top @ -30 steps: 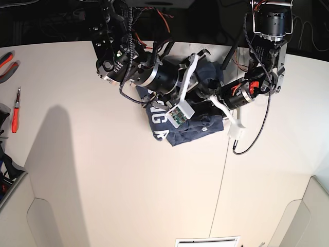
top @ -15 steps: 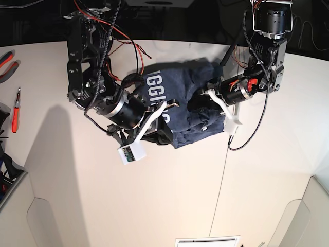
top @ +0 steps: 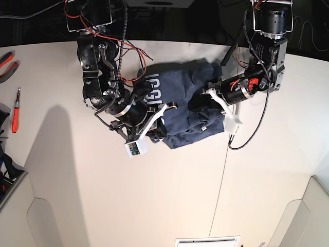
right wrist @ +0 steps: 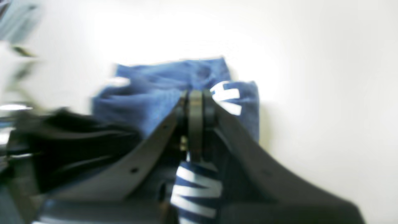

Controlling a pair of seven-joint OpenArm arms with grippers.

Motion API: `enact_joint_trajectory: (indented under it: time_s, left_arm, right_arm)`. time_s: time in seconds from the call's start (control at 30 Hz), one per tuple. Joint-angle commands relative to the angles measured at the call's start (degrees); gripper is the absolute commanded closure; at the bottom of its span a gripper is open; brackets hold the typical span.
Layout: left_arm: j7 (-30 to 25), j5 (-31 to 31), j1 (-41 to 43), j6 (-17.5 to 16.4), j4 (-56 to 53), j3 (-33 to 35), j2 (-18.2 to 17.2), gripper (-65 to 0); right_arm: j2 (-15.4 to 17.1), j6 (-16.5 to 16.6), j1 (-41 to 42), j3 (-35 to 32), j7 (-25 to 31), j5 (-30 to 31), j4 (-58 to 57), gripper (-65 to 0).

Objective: Layout the t-shirt on the table in an organized manner, then fold the t-shirt properly
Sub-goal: 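Grasp the folded bundle edges with both grippers and square it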

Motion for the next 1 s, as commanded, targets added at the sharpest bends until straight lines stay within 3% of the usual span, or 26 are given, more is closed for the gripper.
enact_joint_trajectory:
  time_s: [0.0, 0.13, 0.27, 0.43, 0.7, 0.83, 0.97]
  left_arm:
    - [-0.2, -0.5, -0.6, -0.8, 0.7, -0.1, -0.2, 0.0]
    - [-0.2, -0.5, -0.5, -0.8, 0.7, -0.1, -0.2, 0.0]
    - [-0.2, -0.5, -0.5, -0.8, 0.7, -0.1, -0.2, 0.0]
    - [-0.2, -0.7, -0.6, -0.8, 0.7, -0.1, -0.2, 0.0]
    - [-0.2, -6.1, -0.6, -0.8, 3.0, -1.9, -0.2, 0.0]
    - [0.4, -6.5, -0.6, -0.8, 7.6, -4.6, -0.2, 0.0]
    - [5.8, -9.9, -0.5, -0.8, 13.2, -6.5, -0.2, 0.0]
  right_arm:
    - [0.4, -1.0, 2.2, 0.0, 1.7, -0.2, -2.2, 0.0]
    - [2.4, -2.5, 7.6, 0.1, 4.3, -0.4, -14.9, 0.0]
    - [3.2, -2.4, 9.7, 0.1, 4.2, -0.3, -17.2, 0.0]
    - [3.2, -2.4, 9.8, 0.1, 3.2, -0.3, -11.3, 0.0]
    - [3.2, -2.4, 9.7, 0.1, -4.7, -0.3, 2.2, 0.0]
    - [3.2, -2.4, 9.7, 0.1, -4.8, -0.1, 5.4, 0.0]
    - [3.1, -2.4, 9.8, 0.0, -2.5, 0.9, 5.3, 0.0]
